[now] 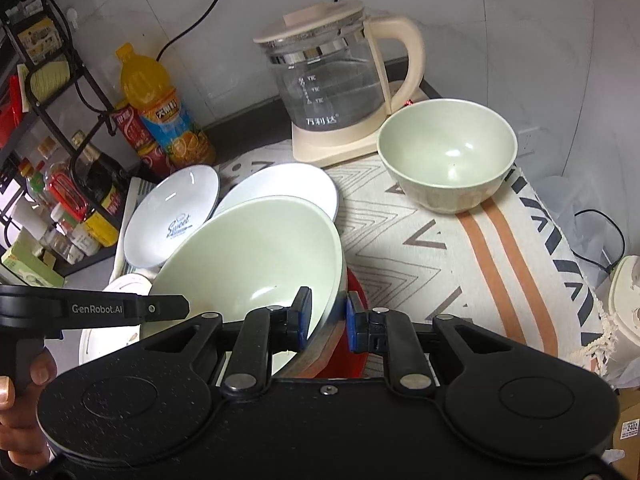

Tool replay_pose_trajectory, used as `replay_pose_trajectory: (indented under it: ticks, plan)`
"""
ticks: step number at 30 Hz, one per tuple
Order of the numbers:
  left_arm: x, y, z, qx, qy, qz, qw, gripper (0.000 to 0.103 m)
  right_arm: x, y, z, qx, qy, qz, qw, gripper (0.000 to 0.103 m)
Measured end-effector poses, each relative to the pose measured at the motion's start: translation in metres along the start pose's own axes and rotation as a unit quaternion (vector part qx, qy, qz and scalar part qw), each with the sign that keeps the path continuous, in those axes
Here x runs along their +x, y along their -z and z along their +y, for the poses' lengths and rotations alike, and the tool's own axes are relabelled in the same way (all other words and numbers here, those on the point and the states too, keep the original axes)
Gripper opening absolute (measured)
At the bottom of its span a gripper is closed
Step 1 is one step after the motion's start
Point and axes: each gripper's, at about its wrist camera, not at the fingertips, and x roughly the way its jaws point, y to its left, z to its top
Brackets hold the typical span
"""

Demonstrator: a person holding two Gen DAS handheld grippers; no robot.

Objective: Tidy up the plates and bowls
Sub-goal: 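Lift the large green bowl and lower it into the red bowl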

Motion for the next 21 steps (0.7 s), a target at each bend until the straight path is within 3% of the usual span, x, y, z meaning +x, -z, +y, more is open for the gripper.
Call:
replay_pose_trajectory:
  ticks: [9, 17, 21]
  plan:
    - [0.010, 0.001, 0.007, -0.008, -0.008, 0.024, 0.9997, 0.010, 0.011, 0.005, -0.002, 0.001, -0.003, 0.019, 1.000, 0.018]
    - [0.012, -0.001, 0.008, -0.009, -0.009, 0.029, 0.9995, 0.011, 0.021, 0.008, -0.007, 0.009, 0.005, 0.026, 1.000, 0.009]
    - [0.009, -0.005, 0.008, -0.009, -0.003, 0.024, 0.9997, 0.011, 0.024, 0.010, -0.009, 0.011, 0.009, 0.028, 1.000, 0.010]
